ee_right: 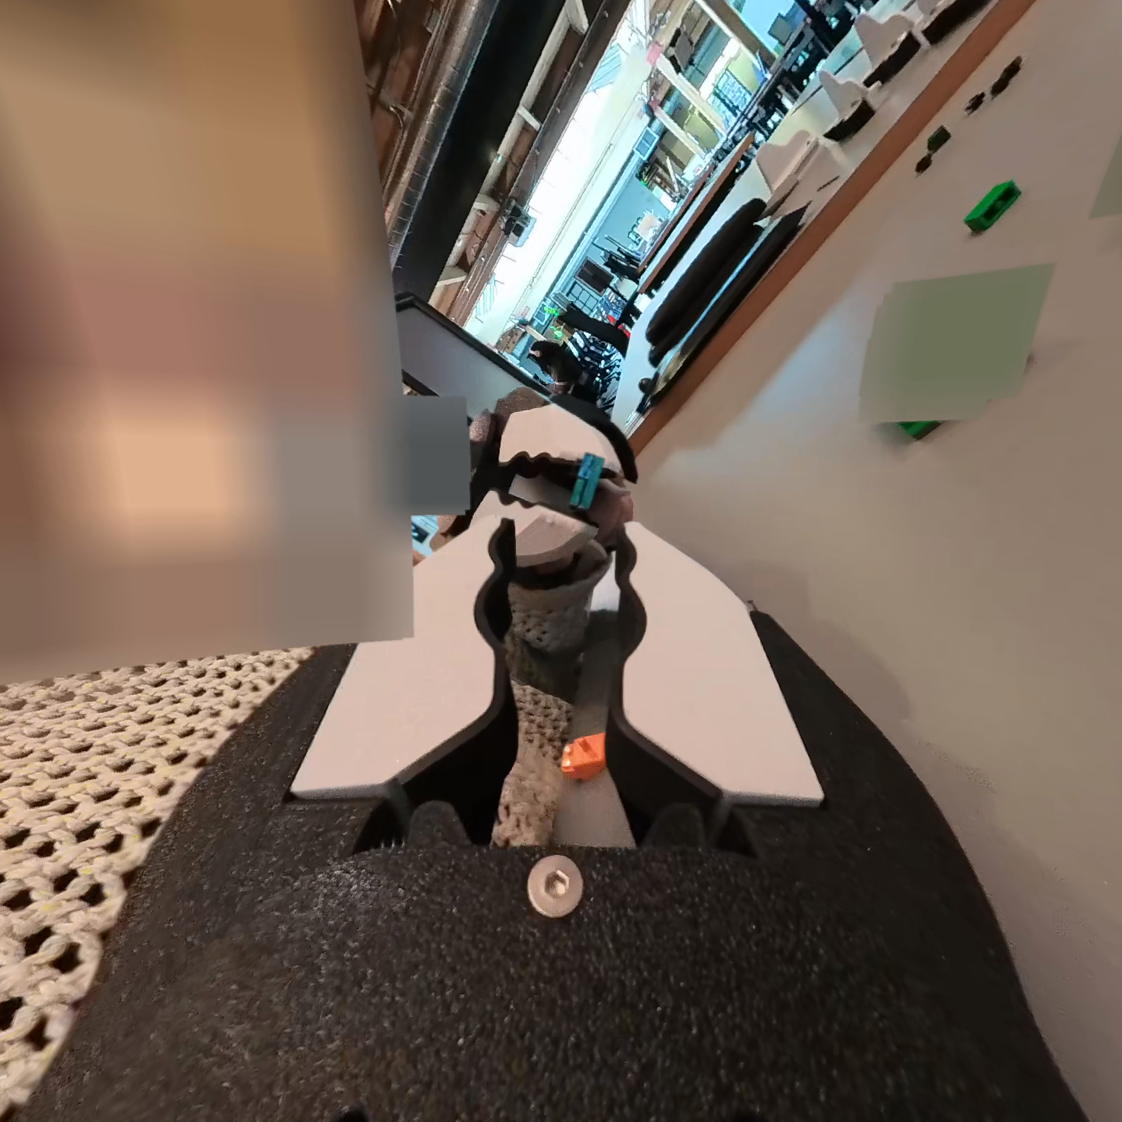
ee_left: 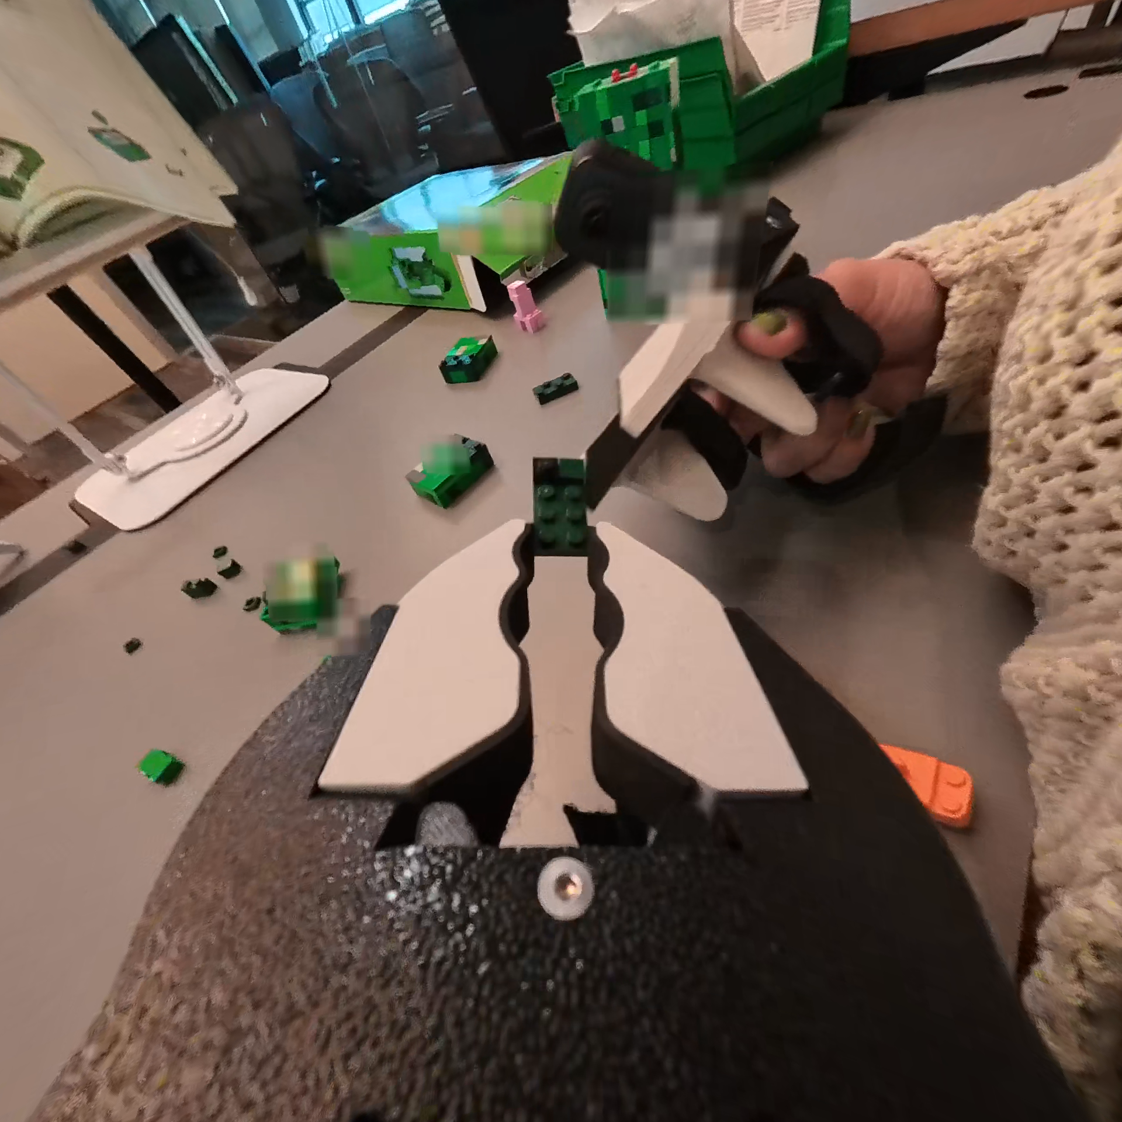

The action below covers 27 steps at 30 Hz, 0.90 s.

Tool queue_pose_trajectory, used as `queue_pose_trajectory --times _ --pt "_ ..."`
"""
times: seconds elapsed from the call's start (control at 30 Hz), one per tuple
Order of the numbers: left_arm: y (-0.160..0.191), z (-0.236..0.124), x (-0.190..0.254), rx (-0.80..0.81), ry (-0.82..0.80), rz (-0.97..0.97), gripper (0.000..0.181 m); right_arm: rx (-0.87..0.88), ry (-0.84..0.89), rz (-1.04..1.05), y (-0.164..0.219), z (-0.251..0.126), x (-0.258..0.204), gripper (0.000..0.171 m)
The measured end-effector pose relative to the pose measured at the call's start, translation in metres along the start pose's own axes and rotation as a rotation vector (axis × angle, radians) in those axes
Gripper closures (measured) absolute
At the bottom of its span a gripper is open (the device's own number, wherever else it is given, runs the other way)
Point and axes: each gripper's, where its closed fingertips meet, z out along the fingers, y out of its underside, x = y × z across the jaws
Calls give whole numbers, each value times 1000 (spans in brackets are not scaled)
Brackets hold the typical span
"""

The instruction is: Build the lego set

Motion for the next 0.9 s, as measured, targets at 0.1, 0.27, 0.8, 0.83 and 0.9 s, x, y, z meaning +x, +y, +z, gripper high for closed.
queue_pose_trajectory --times 0.1,0.27,0.8,0.83,0.9 --pt "6 0 -8 -10 18 -133 165 56 41 -134 -9 -5 2 138" --pt "-17 -16 -20 212 283 -558 165 149 210 -473 -30 -17 12 138" --pt "57 -31 -126 30 -79 -369 166 150 540 -1082 -79 -6 46 158" --pt "63 -32 -129 0 -95 -350 166 123 546 -1112 -77 -2 48 163" --pt "74 -34 -131 -63 -111 -341 165 86 554 -1156 -73 2 49 168"
